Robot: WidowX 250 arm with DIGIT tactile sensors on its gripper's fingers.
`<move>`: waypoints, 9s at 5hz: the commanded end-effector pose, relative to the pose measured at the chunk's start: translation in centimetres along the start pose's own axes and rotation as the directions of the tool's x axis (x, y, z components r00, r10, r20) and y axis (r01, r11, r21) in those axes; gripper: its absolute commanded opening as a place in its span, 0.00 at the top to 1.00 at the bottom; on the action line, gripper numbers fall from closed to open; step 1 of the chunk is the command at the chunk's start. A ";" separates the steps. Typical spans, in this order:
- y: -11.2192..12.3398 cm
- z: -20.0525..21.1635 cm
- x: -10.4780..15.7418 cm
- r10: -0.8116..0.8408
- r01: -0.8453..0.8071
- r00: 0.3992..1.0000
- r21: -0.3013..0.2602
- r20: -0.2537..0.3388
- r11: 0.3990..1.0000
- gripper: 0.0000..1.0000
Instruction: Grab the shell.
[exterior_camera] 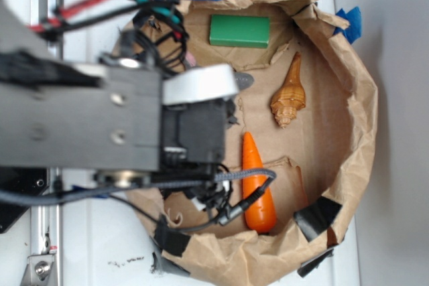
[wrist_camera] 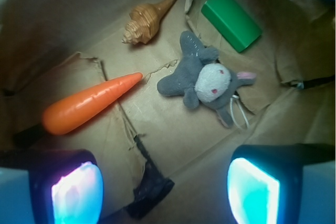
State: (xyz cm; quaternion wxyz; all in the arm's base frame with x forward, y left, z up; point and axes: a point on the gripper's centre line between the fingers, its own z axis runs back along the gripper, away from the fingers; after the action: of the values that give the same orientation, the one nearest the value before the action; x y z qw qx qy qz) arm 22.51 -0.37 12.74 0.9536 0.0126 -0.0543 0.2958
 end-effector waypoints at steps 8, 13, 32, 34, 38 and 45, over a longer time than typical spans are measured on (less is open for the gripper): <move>-2.6 -7.1 8.5 0.110 -0.089 0.968 -0.098 0.227 0.991 0.00; -2.9 -9.7 12.1 0.100 -0.090 0.967 -0.053 0.236 0.995 0.00; -1.6 -7.0 11.2 0.220 -0.196 0.949 -0.122 0.226 0.973 0.00; -1.6 -7.3 11.8 0.255 -0.227 0.915 -0.121 0.314 0.966 0.00; -2.1 -10.7 11.4 0.206 -0.210 0.929 -0.021 0.307 0.977 0.00; 0.4 -4.5 6.1 0.070 -0.065 0.989 0.038 -0.134 0.997 1.00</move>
State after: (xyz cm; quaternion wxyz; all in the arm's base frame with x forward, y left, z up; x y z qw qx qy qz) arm 26.61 2.10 6.12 0.9475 0.0111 0.0541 0.3150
